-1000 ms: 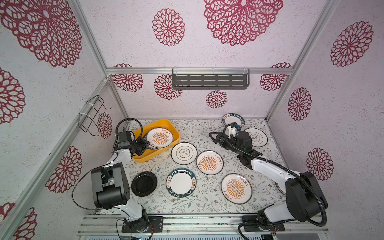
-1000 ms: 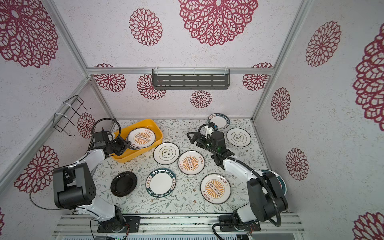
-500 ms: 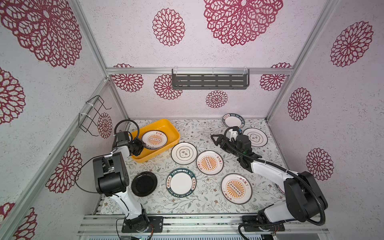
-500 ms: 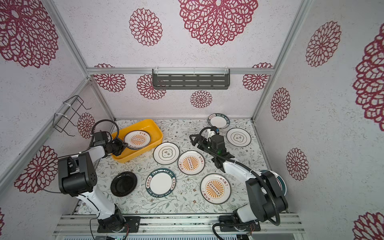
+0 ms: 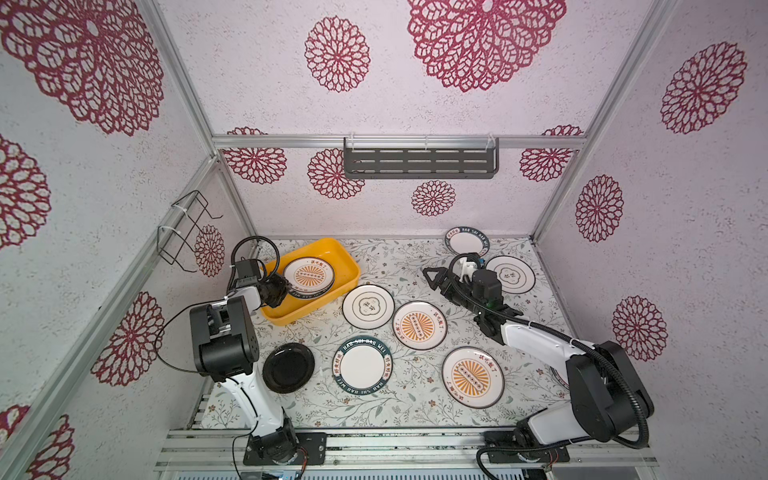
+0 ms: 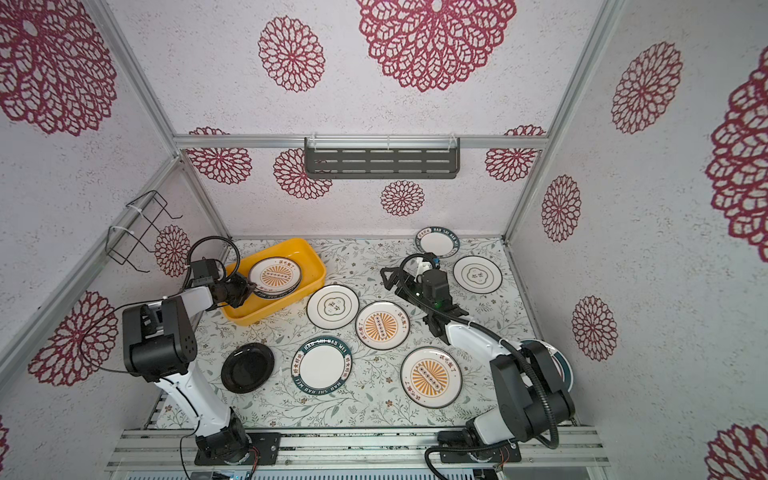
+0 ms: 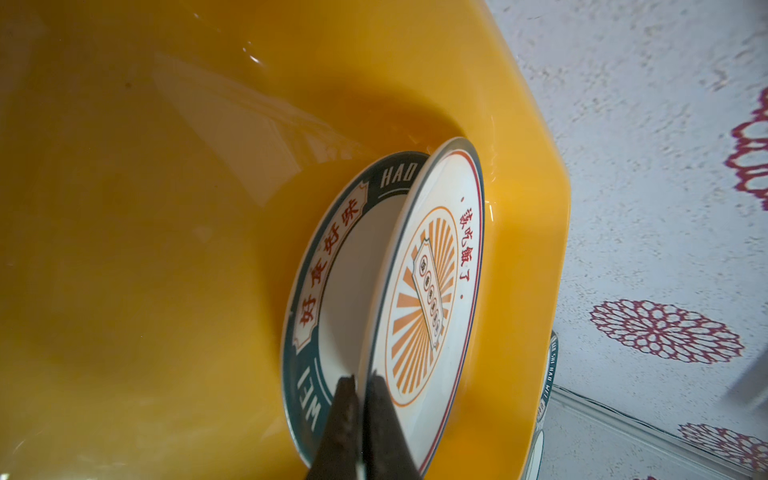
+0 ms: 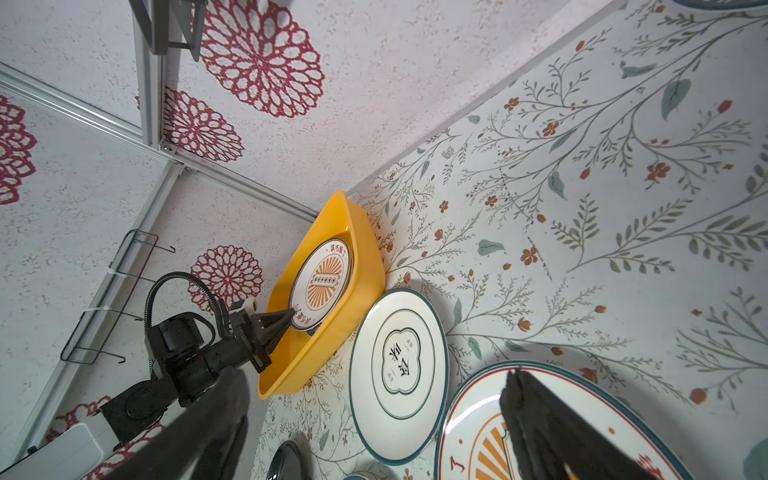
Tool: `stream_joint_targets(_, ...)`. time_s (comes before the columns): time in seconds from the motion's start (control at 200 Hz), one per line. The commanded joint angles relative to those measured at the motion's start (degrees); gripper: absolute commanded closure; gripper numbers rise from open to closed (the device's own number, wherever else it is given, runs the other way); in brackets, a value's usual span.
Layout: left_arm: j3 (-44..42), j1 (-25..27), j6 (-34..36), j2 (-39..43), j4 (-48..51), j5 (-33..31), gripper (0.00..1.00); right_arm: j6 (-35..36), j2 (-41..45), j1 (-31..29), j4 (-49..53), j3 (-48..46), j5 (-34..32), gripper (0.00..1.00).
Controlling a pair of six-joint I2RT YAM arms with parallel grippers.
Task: Place the plates into the plastic bin on the countertop
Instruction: 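Carry the sunburst plate into the yellow bin with left gripper while right arm withdraws, then open the left gripper and lift it out of the bin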
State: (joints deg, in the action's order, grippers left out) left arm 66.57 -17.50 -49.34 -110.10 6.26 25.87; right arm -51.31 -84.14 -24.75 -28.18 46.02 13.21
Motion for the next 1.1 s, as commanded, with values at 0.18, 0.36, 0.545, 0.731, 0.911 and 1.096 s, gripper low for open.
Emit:
stream_joint_targets(0.18, 1.0, 0.9, 1.1, 0.0, -0.9, 0.1, 0.69, 0.8, -1.2, -0.2, 0.5, 3.6, -0.6, 0.01)
stream_joint_targets(0.36, 1.1, 1.5, 2.4, 1.2, 1.6, -2.7, 0.60, 3.3, -0.8, -0.2, 4.1, 4.8, -1.9, 0.01)
stream_joint_targets(0.545, 1.6, 2.1, 2.8, 2.7, 3.5, -6.5, 0.43, 5.4, -0.7, -0.2, 5.9, 5.6, -1.9, 0.01)
stream_joint_targets(0.731, 3.5, 2.6, 4.8, 4.8, 7.1, -7.8, 0.28, 9.8, 0.2, -0.2, 10.1, 6.9, -0.7, 0.01)
stream_joint_targets(0.911, 3.5, 3.9, 7.2, 10.4, 10.0, -11.3, 0.19, 12.8, 1.8, -0.1, 16.6, 6.8, -5.1, 0.01)
stream_joint_targets(1.096, 3.6, 7.3, 11.0, 17.7, 12.0, -13.0, 0.12, 13.2, 3.6, 0.4, 20.1, 5.1, -9.0, 0.01)
